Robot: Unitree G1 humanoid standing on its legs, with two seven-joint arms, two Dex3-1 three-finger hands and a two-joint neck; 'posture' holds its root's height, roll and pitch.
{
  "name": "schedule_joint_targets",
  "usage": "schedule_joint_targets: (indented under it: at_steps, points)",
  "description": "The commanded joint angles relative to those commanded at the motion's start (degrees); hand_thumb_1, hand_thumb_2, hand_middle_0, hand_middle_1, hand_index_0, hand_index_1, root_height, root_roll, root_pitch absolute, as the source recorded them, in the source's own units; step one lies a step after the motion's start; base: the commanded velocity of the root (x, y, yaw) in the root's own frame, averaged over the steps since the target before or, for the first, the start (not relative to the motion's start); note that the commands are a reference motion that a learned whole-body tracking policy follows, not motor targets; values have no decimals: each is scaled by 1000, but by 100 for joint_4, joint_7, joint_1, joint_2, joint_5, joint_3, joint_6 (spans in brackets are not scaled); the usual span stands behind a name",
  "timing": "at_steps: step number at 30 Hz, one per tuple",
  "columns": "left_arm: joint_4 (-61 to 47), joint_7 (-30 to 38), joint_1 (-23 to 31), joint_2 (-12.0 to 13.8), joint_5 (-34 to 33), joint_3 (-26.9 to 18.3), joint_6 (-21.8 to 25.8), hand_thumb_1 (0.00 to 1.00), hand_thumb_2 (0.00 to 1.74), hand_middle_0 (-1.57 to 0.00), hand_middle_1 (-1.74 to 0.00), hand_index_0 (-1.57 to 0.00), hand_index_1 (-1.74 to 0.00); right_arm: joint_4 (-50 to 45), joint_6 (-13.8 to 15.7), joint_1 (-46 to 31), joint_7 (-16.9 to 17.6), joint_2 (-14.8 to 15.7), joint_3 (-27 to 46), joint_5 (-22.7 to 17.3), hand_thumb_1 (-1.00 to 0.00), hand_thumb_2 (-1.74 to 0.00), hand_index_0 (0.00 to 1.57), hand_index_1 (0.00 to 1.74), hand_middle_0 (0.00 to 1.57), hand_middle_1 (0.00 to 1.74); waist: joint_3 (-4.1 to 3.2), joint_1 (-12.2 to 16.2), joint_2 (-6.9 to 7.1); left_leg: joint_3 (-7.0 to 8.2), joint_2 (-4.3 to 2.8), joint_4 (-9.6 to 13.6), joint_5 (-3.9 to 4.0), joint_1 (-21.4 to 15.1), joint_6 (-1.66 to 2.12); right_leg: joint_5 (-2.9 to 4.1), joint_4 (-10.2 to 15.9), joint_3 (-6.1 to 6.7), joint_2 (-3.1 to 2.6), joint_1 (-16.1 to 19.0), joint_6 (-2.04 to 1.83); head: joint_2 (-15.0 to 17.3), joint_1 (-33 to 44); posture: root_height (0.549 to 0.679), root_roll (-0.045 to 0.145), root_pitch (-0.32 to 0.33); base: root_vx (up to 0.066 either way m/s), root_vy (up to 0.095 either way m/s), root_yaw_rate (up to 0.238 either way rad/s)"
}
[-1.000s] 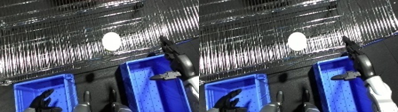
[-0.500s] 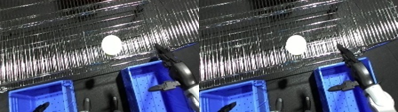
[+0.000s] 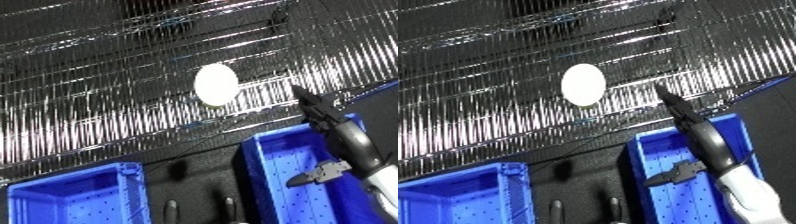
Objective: Pick up the object and place it into the box
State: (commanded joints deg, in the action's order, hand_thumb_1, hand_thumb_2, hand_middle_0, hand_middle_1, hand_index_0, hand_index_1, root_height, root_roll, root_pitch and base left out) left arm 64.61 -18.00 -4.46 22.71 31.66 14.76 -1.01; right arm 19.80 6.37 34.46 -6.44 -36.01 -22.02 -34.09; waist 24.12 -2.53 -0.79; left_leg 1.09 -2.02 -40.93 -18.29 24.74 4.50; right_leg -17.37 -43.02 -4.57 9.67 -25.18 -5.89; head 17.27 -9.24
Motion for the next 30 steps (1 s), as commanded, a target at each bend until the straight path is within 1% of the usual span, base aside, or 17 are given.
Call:
schedule_joint_targets:
  at_steps: [5, 10, 14, 18, 21, 24, 30]
  points:
    - [-82, 27, 23, 5, 92, 24, 13, 0, 0, 0, 0, 0, 0, -36, -57, 158, -8, -71, -12, -49, 0, 0, 0, 0, 0, 0, 41, -29, -49, 0, 25, -166, -51, 170, -17, -71, -237, 14, 9, -203, 6, -154, -105, 631, 51, 8, 32, 21, 66]
    - [-183, 11, 61, 12, 130, 79, -1, 0, 0, 0, 0, 0, 0, 3, -38, 358, 21, -127, -78, -65, 0, 0, 0, 0, 0, 0, 101, -84, -106, -8, 56, -247, -69, 291, -26, -94, -375, -5, 42, -367, 2, -328, -265, 628, 53, 15, 32, 21, 84]
    - [-212, 1, 74, 22, 150, 114, -6, 0, 0, 0, 0, 0, 0, 29, -38, 556, 81, -148, -129, -81, 0, 0, 0, 0, 0, 0, 164, -120, -141, 2, 85, -337, -99, 389, -37, -117, -496, -24, 51, -487, 7, -388, -407, 625, 53, 20, 27, 21, 65]
    - [-248, 1, 79, 20, 158, 132, 1, 0, 0, 0, 0, 0, 0, 35, -73, 725, 146, -195, -172, -134, 0, 0, 0, 0, 0, 0, 219, -151, -163, 3, 102, -419, -132, 470, -53, -138, -604, -26, 67, -592, 8, -470, -494, 622, 52, 24, 47, 18, 65]
    - [-295, 21, 77, 18, 177, 164, 13, 0, 0, 0, 0, 0, 0, 77, -63, 831, 181, -226, -187, -184, 0, 0, 0, 0, 0, 0, 257, -176, -179, -4, 118, -436, -127, 517, -65, -125, -620, -32, 76, -641, 5, -512, -555, 621, 52, 28, 43, 10, 52]
    - [-347, 33, 66, 31, 194, 199, 17, 0, 0, 0, 0, 0, 0, 145, -43, 951, 198, -254, -211, -204, 0, 0, 0, 0, 0, 0, 297, -200, -203, -15, 138, -422, -100, 552, -73, -92, -606, -39, 81, -680, 2, -604, -655, 622, 52, 32, 31, 7, 49]
    - [-463, 38, 46, 70, 269, 278, -3, 0, 0, 0, 0, 0, 0, 319, -8, 1261, 218, -326, -289, -324, 0, 0, 0, 0, 0, 0, 369, -239, -262, -34, 179, -377, -50, 604, -95, -43, -583, -44, 87, -755, 4, -748, -811, 622, 53, 40, 9, 16, 17]
